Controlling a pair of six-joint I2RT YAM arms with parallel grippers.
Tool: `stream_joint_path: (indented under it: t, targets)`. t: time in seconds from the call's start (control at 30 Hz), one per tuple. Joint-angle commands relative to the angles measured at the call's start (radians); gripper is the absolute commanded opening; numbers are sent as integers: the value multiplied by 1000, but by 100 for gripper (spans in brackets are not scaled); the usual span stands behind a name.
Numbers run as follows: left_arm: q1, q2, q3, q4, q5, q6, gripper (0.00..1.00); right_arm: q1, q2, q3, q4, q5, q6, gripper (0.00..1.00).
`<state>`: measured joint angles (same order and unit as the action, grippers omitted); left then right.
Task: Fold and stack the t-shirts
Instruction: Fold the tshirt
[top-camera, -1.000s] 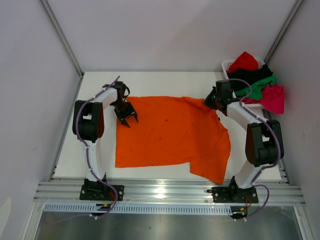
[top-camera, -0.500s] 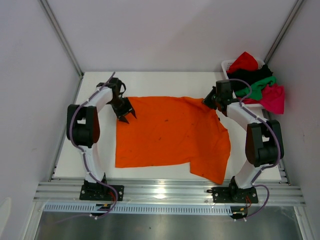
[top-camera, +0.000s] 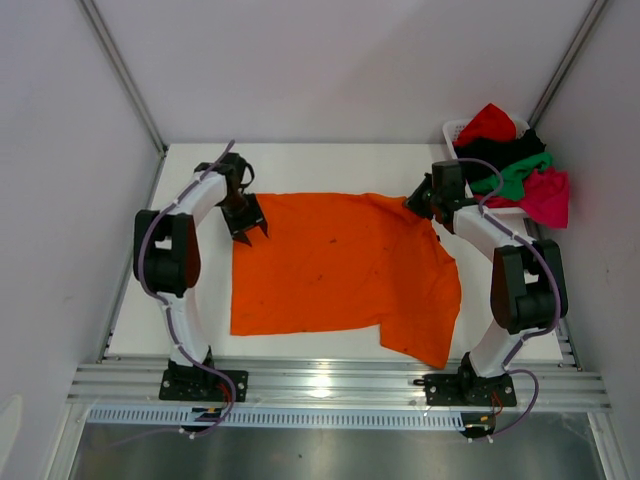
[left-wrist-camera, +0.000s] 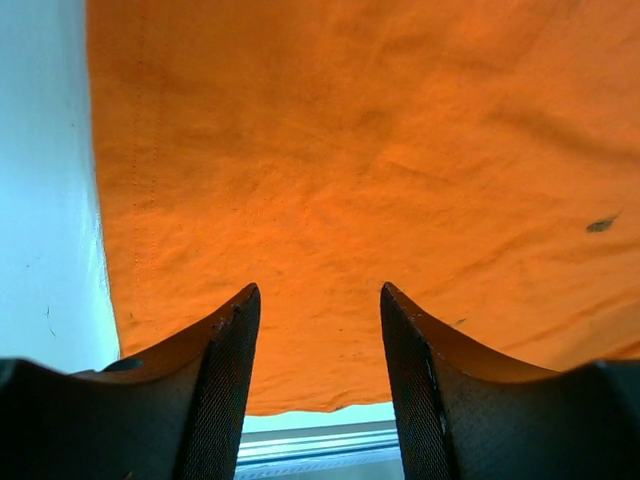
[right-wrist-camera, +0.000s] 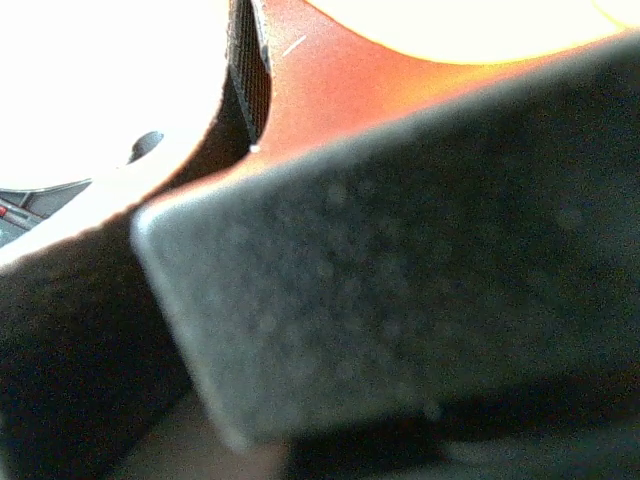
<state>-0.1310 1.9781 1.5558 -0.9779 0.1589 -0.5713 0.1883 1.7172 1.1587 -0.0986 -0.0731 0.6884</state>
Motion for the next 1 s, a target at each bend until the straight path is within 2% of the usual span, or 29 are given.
stream_joint_path:
  t: [0.0, 0.5, 0.97]
  targets:
    - [-18, 18, 13, -19, 16, 47, 55, -4, -4, 7, 26, -8, 11, 5]
    - [-78, -30, -203, 100, 128, 24, 55, -1, 13, 6, 43, -31, 23, 5]
    - [-150, -126, -355, 179, 151, -30, 53, -4, 10, -1, 39, -36, 19, 5]
